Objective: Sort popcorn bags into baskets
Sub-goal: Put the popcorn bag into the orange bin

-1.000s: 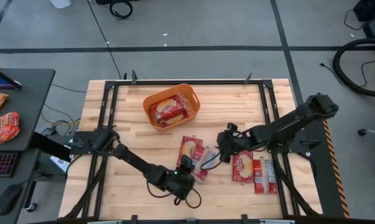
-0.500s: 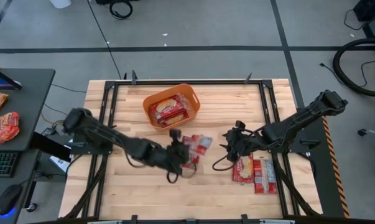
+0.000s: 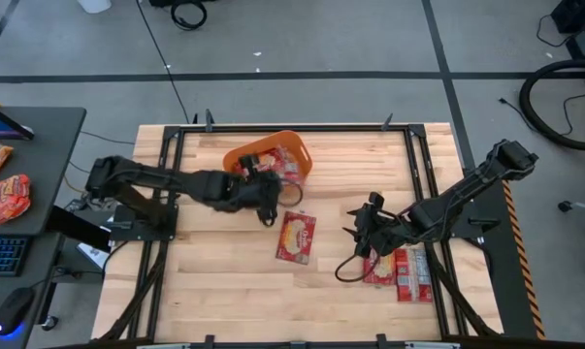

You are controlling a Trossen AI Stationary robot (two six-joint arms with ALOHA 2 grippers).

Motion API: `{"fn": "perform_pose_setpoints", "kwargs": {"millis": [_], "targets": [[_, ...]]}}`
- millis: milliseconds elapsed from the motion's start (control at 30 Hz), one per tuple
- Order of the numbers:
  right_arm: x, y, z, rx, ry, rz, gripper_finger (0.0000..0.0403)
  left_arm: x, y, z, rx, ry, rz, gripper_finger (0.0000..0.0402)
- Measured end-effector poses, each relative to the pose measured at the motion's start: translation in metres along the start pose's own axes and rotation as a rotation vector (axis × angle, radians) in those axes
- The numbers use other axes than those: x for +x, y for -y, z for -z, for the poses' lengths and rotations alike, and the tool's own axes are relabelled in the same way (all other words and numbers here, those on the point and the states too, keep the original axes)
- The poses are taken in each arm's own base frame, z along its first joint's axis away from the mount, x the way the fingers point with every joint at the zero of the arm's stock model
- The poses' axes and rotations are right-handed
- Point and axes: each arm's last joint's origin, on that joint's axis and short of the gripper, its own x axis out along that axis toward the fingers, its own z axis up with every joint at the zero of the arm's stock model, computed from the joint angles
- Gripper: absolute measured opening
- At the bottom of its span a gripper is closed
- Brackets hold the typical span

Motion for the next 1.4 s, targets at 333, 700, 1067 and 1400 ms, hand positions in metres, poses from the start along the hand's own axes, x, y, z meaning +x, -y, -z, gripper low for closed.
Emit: {"fn": "perform_pose_setpoints", "kwargs": {"millis": [333,700,1067,1400], "targets": [[-0.003,-0.004,0.001,-0.013,0.008,-0.019,0.0228,0.020,-0.045,0.008,-0.258,-0.231,0.124,0.0034],[-0.003,-0.003,0.001,-0.027,0.029,0.018,0.0228,0.022,-0.084,0.009,-0.520,-0.389,0.146,0.0034],[0.002,0.002,-0.005,-0.060,0.056,0.064,0.0228,0.038,-0.094,-0.023,-0.467,-0.523,0.084,0.0034],[0.002,0.002,-0.005,-0.073,0.055,0.063,0.0228,0.071,-0.086,-0.033,-0.271,-0.532,0.102,0.0034]]}}
